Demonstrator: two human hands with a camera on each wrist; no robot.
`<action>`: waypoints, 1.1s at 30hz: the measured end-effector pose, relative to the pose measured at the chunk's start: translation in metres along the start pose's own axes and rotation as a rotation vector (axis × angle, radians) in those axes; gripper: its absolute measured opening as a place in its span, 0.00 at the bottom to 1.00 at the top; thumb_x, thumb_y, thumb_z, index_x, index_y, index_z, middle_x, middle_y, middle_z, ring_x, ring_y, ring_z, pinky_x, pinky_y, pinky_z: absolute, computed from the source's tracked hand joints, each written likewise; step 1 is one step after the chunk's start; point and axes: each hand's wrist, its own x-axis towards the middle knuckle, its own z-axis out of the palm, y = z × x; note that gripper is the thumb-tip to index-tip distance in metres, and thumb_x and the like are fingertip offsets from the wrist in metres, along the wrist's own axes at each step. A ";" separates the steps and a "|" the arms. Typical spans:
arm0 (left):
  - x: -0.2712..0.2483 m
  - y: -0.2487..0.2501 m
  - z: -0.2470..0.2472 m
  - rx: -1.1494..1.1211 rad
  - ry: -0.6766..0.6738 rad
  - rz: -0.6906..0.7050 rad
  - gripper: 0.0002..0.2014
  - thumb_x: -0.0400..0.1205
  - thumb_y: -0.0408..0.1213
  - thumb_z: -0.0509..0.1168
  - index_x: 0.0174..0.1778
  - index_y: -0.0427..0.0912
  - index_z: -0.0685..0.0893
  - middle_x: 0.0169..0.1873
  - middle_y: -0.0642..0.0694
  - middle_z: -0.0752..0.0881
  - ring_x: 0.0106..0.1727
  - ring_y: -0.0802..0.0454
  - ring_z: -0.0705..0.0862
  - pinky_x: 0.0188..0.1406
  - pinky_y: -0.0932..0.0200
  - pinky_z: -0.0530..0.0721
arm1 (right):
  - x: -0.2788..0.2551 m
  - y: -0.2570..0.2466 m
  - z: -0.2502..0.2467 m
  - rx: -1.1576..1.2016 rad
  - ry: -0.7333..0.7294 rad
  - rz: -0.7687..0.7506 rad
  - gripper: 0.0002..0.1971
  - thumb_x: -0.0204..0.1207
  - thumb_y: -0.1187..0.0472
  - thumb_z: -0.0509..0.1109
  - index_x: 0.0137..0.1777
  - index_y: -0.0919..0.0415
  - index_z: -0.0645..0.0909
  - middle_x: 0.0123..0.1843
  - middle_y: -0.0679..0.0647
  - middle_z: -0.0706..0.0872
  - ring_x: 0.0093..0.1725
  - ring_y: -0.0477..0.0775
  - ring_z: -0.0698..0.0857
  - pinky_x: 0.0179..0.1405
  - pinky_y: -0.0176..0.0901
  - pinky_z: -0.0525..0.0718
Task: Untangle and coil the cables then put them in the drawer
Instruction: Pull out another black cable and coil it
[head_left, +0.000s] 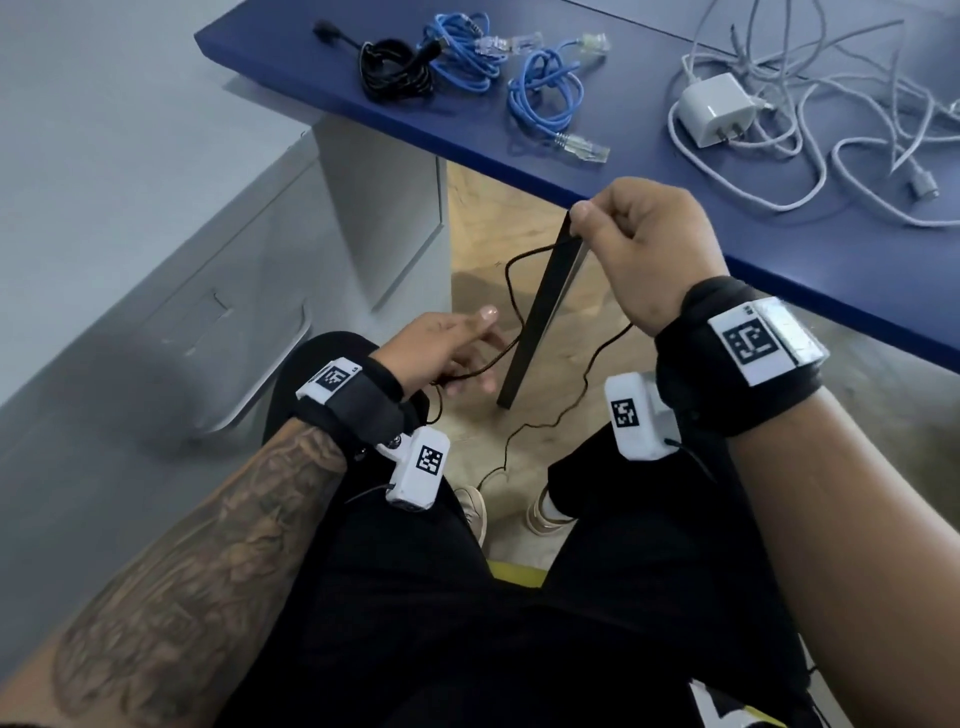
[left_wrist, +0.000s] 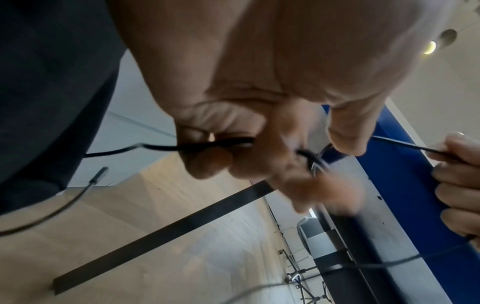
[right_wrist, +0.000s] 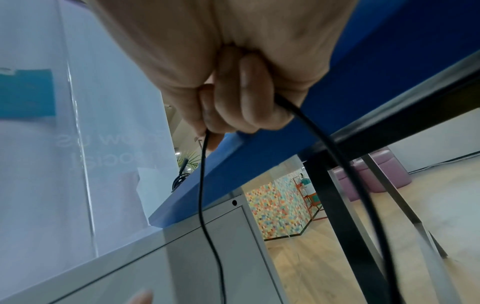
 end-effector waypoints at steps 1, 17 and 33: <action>-0.001 0.000 0.000 0.015 -0.018 0.005 0.28 0.84 0.58 0.60 0.51 0.33 0.88 0.21 0.45 0.82 0.22 0.50 0.70 0.23 0.61 0.68 | -0.001 0.000 0.001 0.015 0.016 0.002 0.12 0.84 0.50 0.66 0.46 0.55 0.85 0.33 0.45 0.81 0.31 0.41 0.76 0.33 0.33 0.74; -0.001 0.022 -0.012 -0.227 0.135 0.241 0.15 0.87 0.44 0.62 0.36 0.43 0.84 0.20 0.53 0.65 0.22 0.56 0.59 0.24 0.59 0.60 | -0.013 -0.006 0.032 -0.031 -0.223 -0.046 0.08 0.84 0.50 0.65 0.52 0.51 0.85 0.45 0.44 0.86 0.45 0.44 0.83 0.44 0.39 0.80; -0.007 0.016 -0.018 -0.159 0.169 0.221 0.14 0.87 0.40 0.61 0.39 0.40 0.86 0.21 0.52 0.64 0.24 0.55 0.60 0.23 0.62 0.61 | -0.002 -0.007 0.022 -0.066 -0.099 -0.012 0.07 0.84 0.50 0.66 0.50 0.50 0.83 0.45 0.47 0.87 0.46 0.46 0.84 0.48 0.43 0.82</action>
